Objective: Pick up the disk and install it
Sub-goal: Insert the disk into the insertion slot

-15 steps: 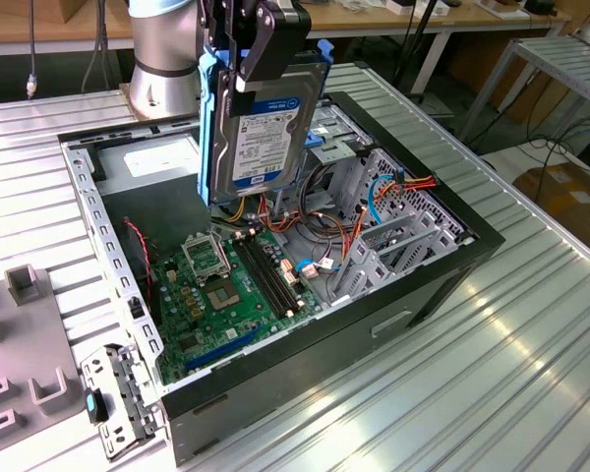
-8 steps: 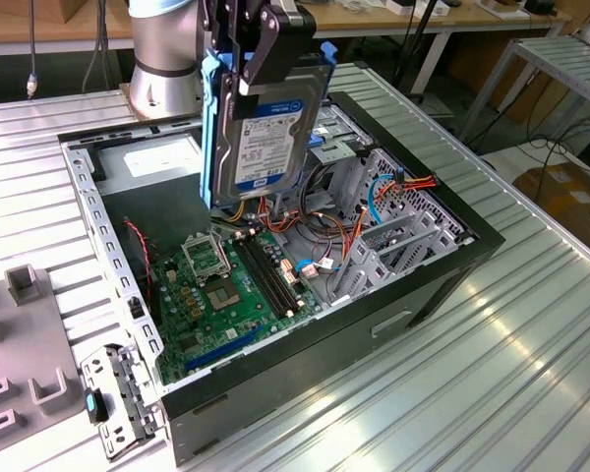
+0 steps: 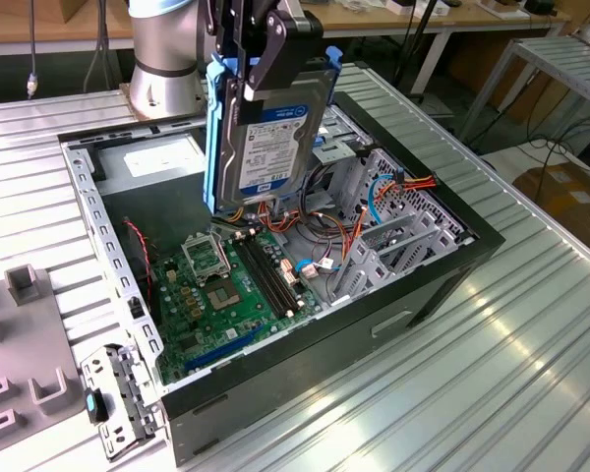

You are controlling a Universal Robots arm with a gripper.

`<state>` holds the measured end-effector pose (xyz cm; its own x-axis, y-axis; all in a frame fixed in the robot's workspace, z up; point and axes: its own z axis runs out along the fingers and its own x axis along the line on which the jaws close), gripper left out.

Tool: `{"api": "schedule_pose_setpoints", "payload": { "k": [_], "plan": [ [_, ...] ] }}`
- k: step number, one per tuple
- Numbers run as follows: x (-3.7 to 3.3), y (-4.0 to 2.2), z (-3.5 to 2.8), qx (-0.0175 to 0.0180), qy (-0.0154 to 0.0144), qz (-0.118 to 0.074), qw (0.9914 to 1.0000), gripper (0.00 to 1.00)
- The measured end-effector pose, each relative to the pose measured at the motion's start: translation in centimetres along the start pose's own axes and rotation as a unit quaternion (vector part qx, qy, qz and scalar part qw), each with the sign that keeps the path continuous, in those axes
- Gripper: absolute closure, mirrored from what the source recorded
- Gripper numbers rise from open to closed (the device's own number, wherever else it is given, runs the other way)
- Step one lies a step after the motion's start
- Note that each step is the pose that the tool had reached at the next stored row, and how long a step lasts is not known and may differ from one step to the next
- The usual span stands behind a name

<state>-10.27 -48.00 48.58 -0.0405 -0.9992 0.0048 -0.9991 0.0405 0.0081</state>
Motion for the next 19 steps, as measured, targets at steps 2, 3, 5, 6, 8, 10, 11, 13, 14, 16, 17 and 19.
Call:
{"api": "schedule_pose_setpoints", "payload": {
  "k": [2, 3, 5, 6, 8, 10, 11, 13, 14, 16, 17, 19],
  "plan": [
    [0.32, -0.02, 0.00, 0.0000, 0.0006, 0.000, 1.00000, 0.63],
    [0.48, -0.04, 0.01, 0.0000, 0.0009, 0.000, 1.00000, 0.63],
    [0.65, -0.06, 0.01, 0.0001, 0.0014, 0.000, 1.00000, 0.63],
    [0.73, -0.06, 0.01, 0.0001, 0.0017, 0.000, 1.00000, 0.63],
    [0.88, -0.08, 0.01, 0.0001, 0.0023, 0.000, 1.00000, 0.63],
    [1.02, -0.09, 0.01, 0.0001, 0.0031, 0.000, 1.00000, 0.63],
    [1.08, -0.10, 0.01, 0.0001, 0.0034, 0.000, 0.99999, 0.63],
    [1.20, -0.11, 0.01, 0.0002, 0.0038, 0.000, 0.99999, 0.63],
    [1.20, -0.12, 0.01, 0.0002, 0.0038, 0.000, 0.99999, 0.63],
    [1.22, -0.12, 0.01, 0.0002, 0.0037, 0.000, 0.99999, 0.63],
    [1.22, -0.13, 0.01, 0.0002, 0.0038, 0.000, 0.99999, 0.63],
    [1.23, -0.13, 0.01, 0.0002, 0.0038, 0.000, 0.99999, 0.63]
  ]
}}
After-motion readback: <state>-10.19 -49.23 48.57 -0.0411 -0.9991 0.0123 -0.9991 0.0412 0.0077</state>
